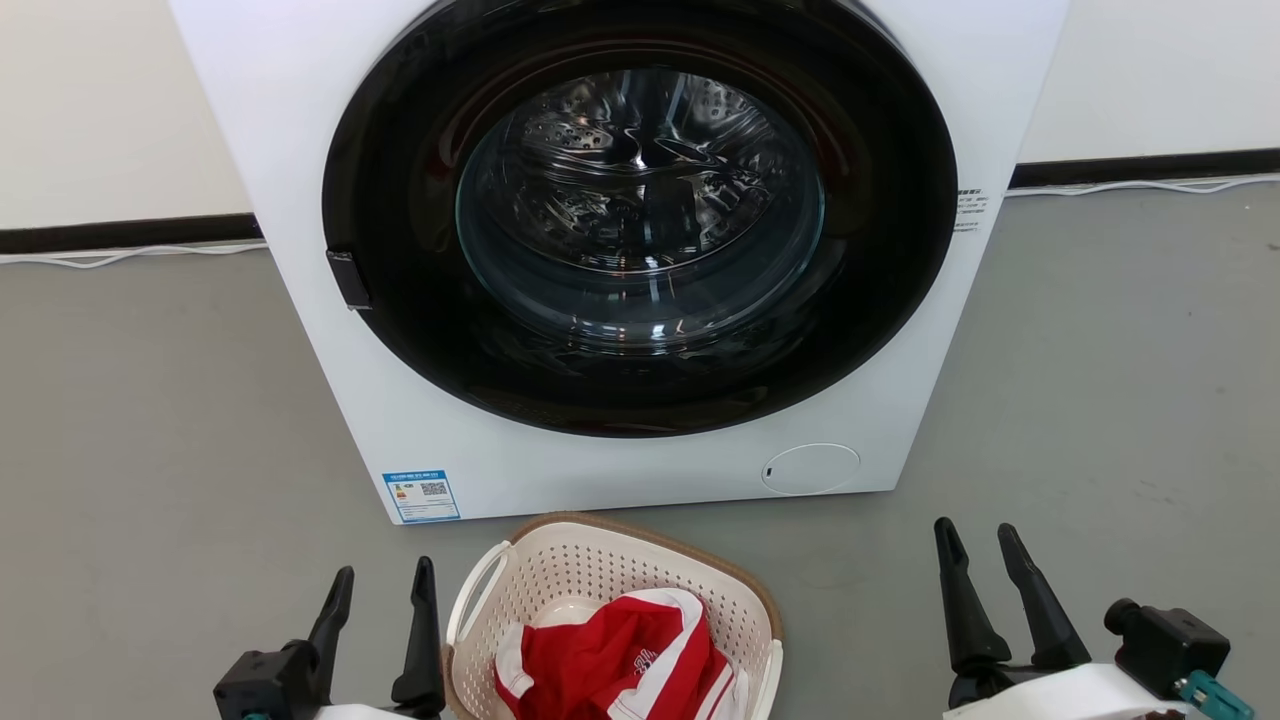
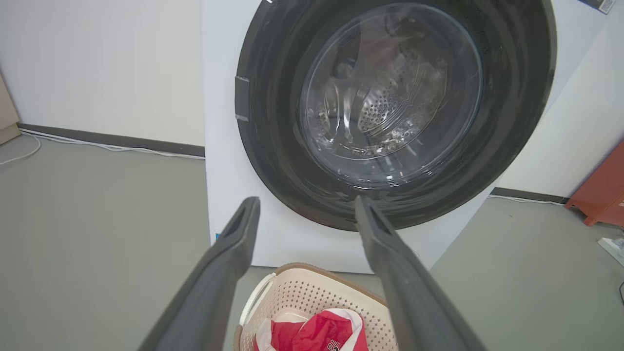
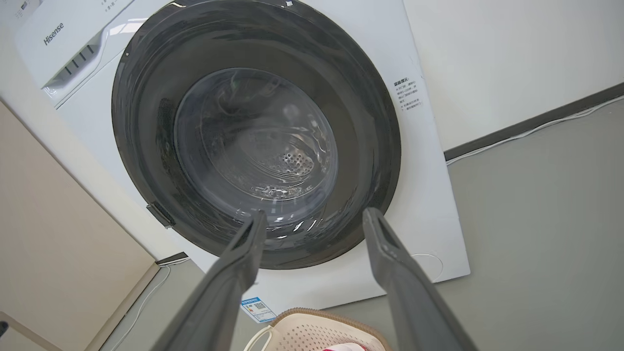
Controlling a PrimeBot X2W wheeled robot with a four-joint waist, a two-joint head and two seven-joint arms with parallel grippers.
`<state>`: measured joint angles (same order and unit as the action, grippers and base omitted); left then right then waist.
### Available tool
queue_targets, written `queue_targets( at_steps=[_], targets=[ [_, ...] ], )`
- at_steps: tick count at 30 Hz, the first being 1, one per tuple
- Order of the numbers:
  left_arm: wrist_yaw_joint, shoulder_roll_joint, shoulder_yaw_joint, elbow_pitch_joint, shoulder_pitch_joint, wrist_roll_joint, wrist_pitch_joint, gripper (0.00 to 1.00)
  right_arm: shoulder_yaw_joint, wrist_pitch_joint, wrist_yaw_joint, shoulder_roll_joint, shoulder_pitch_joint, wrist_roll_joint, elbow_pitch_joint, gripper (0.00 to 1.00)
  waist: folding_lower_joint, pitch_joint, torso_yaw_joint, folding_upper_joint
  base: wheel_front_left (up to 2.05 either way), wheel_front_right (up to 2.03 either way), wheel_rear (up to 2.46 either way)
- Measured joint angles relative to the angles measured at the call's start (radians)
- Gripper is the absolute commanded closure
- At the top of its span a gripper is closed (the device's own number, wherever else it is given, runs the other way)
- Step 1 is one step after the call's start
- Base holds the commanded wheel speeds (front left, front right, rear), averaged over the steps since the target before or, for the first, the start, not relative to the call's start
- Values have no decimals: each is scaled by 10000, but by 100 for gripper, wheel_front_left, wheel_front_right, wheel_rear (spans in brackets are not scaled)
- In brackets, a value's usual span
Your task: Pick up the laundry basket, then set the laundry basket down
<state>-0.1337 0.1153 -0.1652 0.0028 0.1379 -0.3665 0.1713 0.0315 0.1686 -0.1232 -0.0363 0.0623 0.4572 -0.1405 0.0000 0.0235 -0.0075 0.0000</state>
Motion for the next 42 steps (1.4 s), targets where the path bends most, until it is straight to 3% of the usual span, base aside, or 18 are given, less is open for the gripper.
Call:
queue_targets(
  at_steps=[27, 42],
  targets=[
    [-244, -86, -119, -449, 409, 2922, 769, 0, 196, 786, -2, -40, 205, -3175, 359, 0, 0, 13, -31, 0, 0, 0, 0],
    [-65, -251, 82, -385, 595, 3081, 813, 0, 307, 798, -4, -44, 208, -3250, 364, 0, 0, 74, -19, 0, 0, 0, 0]
  ],
)
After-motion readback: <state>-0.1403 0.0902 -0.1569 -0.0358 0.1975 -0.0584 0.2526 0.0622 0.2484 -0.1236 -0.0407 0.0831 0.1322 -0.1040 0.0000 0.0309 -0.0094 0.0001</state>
